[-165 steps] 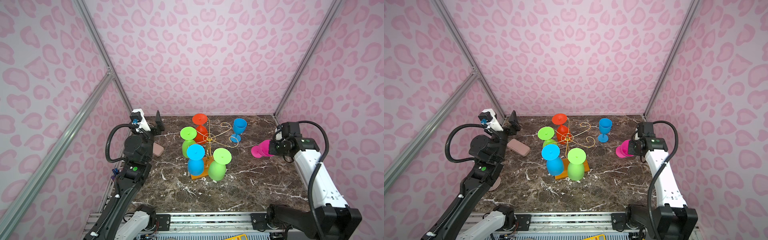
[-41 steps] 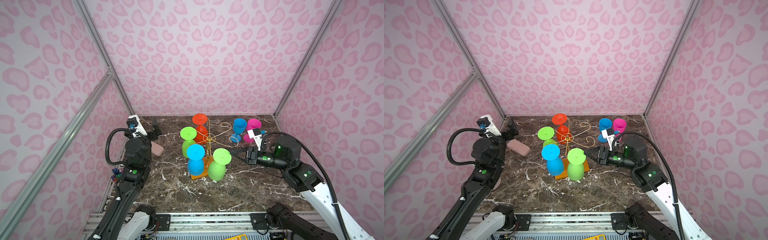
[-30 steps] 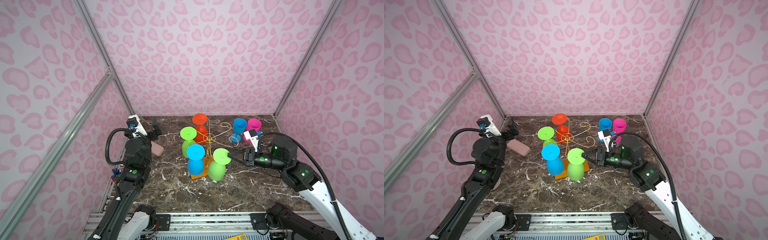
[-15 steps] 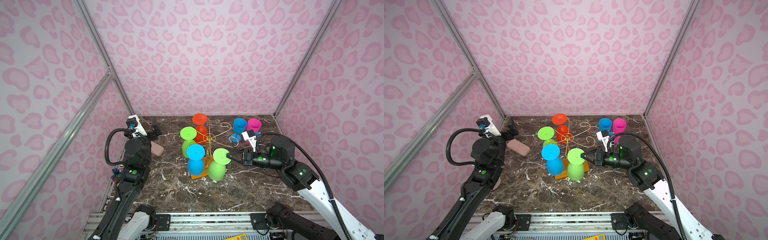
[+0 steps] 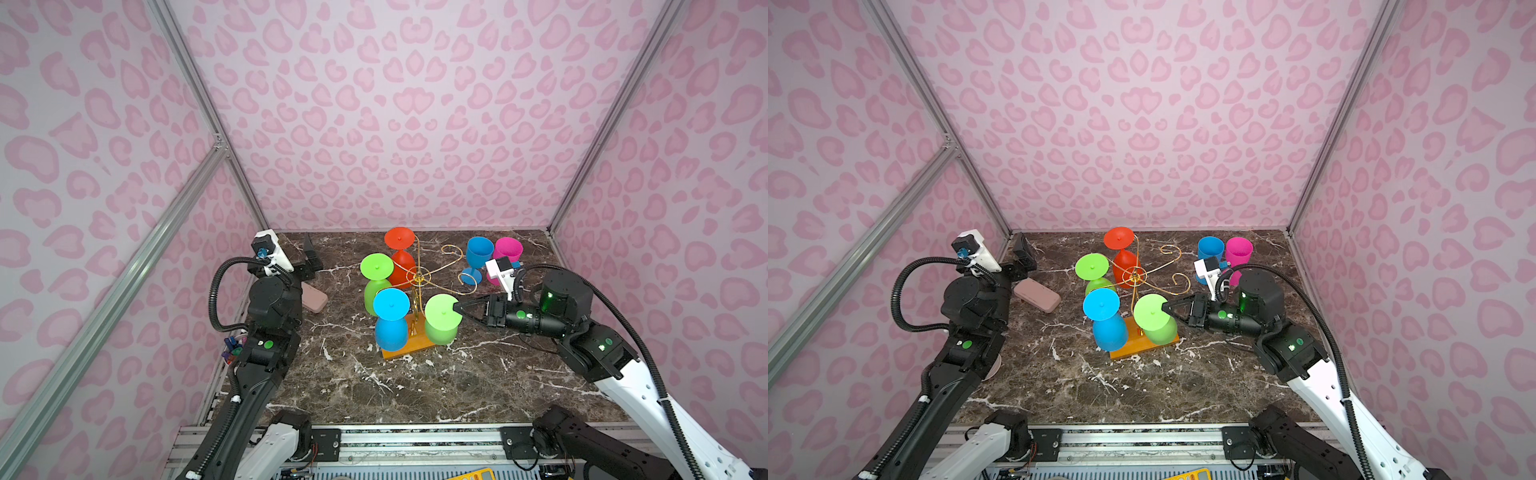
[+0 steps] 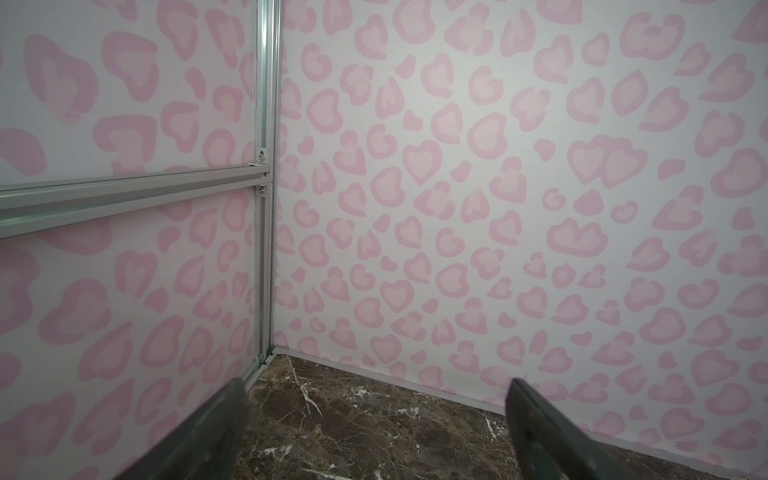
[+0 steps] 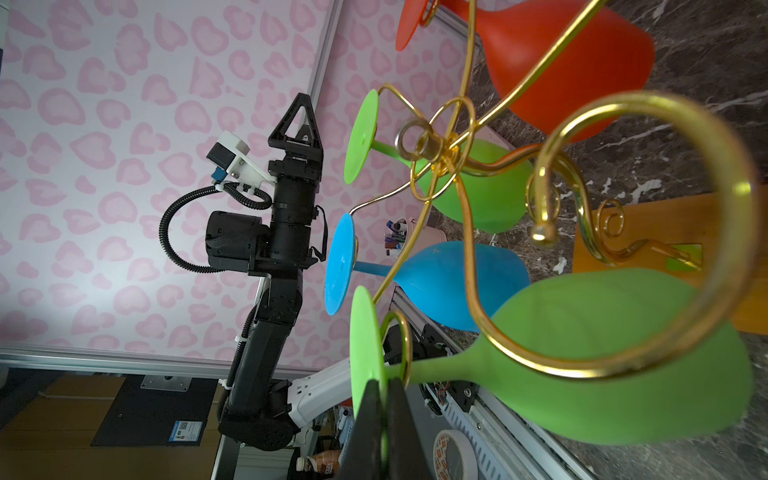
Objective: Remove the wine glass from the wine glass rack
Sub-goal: 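Move the right gripper to the lime glass on the rack, then grasp the lime glass stem and lift it off the rack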
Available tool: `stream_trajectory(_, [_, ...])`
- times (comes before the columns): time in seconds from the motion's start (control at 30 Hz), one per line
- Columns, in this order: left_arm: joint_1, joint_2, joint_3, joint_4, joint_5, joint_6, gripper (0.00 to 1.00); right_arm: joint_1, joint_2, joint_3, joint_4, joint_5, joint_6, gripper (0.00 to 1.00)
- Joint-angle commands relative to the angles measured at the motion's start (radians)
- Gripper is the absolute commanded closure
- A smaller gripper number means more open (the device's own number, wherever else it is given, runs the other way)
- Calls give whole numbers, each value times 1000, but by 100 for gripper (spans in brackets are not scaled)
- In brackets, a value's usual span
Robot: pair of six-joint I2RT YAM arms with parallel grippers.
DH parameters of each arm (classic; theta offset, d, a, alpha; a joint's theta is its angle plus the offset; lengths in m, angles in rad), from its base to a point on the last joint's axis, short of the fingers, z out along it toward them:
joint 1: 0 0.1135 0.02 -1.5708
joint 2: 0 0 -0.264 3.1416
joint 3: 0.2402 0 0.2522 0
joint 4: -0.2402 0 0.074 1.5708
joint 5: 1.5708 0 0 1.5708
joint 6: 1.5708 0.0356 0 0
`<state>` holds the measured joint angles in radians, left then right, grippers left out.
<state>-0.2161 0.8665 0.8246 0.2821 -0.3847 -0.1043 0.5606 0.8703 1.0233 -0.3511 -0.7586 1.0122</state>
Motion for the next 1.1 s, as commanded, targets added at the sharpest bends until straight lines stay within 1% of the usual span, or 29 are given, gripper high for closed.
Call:
stream_trajectory(0.0, [3,-3,1,14,5,-4,2,-1,-2,-9,53,8,33,99])
stream_trajectory(0.33, [4,-2,-1,12,12,-9,2,4,-2,4,144,9,138,100])
stream_trajectory(0.43, [4,-2,0,12,14,-11,2,8,1,39,102,23,124,100])
stream_trajectory(0.73, [5,-2,1,12,17,-12,2,56,25,74,58,57,90,100])
stream_trajectory(1.07, [6,-1,1,10,17,-12,2,100,24,63,14,81,71,100])
